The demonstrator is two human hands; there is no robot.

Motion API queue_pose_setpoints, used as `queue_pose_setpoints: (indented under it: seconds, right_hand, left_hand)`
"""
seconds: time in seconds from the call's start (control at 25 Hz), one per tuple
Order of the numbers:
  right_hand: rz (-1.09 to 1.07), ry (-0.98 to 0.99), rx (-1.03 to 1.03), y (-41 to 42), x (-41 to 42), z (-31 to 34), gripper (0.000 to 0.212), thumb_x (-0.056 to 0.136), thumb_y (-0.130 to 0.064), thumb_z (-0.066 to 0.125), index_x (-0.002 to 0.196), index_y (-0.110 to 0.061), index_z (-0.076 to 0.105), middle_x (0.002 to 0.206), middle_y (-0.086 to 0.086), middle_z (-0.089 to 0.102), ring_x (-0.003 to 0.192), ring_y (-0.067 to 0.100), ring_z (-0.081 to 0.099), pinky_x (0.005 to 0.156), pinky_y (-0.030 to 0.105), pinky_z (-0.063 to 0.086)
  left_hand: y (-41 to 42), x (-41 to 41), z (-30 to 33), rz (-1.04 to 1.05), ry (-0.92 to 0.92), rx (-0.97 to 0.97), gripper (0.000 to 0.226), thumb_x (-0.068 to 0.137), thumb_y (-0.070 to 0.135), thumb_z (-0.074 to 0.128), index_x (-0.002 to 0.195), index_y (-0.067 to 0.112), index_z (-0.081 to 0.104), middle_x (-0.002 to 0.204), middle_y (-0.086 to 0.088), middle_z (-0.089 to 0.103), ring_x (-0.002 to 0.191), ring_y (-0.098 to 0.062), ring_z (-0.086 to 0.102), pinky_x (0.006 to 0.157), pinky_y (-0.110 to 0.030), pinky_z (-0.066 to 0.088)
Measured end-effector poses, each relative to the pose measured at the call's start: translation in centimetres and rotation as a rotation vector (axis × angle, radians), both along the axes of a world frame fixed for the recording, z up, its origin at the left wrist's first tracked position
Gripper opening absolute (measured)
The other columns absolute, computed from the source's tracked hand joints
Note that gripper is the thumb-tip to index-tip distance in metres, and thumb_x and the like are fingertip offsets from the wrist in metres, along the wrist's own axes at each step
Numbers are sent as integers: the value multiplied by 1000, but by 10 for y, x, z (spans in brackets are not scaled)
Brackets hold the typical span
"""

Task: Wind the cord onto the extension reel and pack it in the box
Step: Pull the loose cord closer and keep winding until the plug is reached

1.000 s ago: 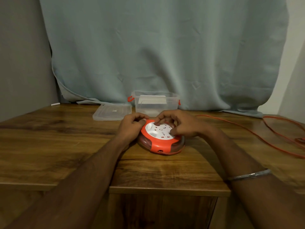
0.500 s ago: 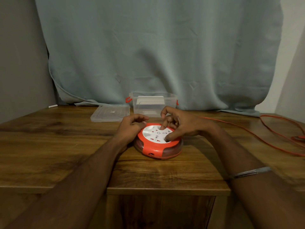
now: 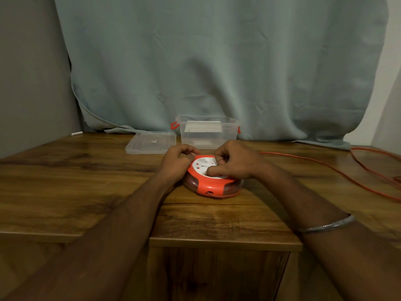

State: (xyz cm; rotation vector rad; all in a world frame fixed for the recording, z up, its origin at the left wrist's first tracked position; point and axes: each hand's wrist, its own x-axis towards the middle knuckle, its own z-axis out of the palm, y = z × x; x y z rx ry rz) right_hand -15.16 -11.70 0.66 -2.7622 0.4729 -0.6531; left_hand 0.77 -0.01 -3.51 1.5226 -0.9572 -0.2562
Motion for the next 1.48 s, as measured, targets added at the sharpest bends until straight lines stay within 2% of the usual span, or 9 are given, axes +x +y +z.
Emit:
queue_pose_setpoints:
  seconds: [0.16,0.32,0.52,0.64,0.92,1.0,1.16,1.36,1.48]
  right_hand:
    - [-18,-71,-17,4,7,-3,57,65,-60,77,52,-7,60,43,2,53,41,8,45,50,32,37]
    - [156,-144,105,-1,-1,5,7,73,-20,78,78,-17,74,70,4,70,54,-1,53,58,23,42]
    - [270,149,269,-20,-17,14,51,80,8,74,127,-12,68,111,0,74,85,-2,65,67,12,46]
    - [299,158,358,-21,-17,15,62,75,5,79,132,-10,56,124,7,74,93,8,64,74,25,47]
    - [233,84,260,-9,-15,10,46,71,-19,94,102,-13,59,86,12,76,71,11,62,64,26,46]
    - [183,69,196,-3,-10,7,38,68,-32,92,84,-12,64,69,4,67,65,12,58,63,35,45]
    - [39,20,37,4,1,1,50,62,-60,81,57,-15,58,49,-8,49,50,6,43,56,33,38]
    - [2,-40,-46,7,8,-4,61,66,-65,77,52,-8,59,41,-4,46,42,9,43,49,31,32]
    - [31,-111,-55,2,7,-2,43,68,-57,75,62,-17,63,48,-6,56,46,6,48,50,31,41]
  left_hand:
    - [-1,1,0,-6,20,-10,22,93,9,56,103,15,74,107,-11,72,98,-28,70,87,-46,60]
    - [-1,0,0,-10,75,-28,25,91,4,56,101,15,75,104,-13,74,89,-26,71,74,-38,60]
    - [0,0,2,-51,113,-36,40,94,0,52,124,20,69,118,-2,68,100,-17,67,82,-32,59]
    - [2,-2,4,-67,120,-12,40,96,2,51,127,22,67,118,-7,69,99,-24,70,86,-40,61]
    - [2,-3,6,-55,128,15,32,97,4,50,116,18,70,115,-9,72,86,-19,73,73,-32,62]
    - [1,-4,6,-45,126,11,30,96,2,49,107,18,72,115,-9,71,93,-23,72,74,-32,61]
    - [0,-4,5,-15,128,-9,32,94,0,50,88,21,73,108,-11,73,93,-23,70,74,-31,59]
    - [0,-3,5,-15,132,-19,32,91,-2,50,85,19,74,98,-9,74,95,-28,70,86,-40,60]
    - [-1,-2,3,-8,146,-28,32,89,-3,50,85,16,76,97,-12,75,90,-28,71,78,-37,60]
